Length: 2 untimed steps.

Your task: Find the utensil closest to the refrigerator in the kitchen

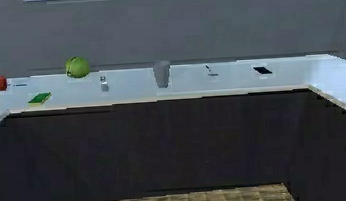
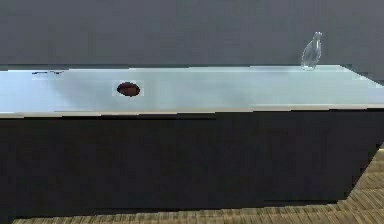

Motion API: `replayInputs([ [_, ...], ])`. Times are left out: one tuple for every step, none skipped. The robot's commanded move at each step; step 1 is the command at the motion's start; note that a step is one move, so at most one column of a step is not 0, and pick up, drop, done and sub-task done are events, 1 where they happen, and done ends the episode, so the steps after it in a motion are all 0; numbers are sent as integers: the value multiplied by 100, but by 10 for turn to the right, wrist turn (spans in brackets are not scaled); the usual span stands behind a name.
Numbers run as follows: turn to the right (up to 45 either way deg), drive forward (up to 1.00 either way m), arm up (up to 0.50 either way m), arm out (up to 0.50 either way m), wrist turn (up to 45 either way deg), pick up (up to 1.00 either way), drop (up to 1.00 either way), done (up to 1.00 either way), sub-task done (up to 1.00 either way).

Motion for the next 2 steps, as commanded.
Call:
replayInputs([
  [60,0,0,0,0,0,0,0,0],
  [0,60,0,0,0,0,0,0,0],
])
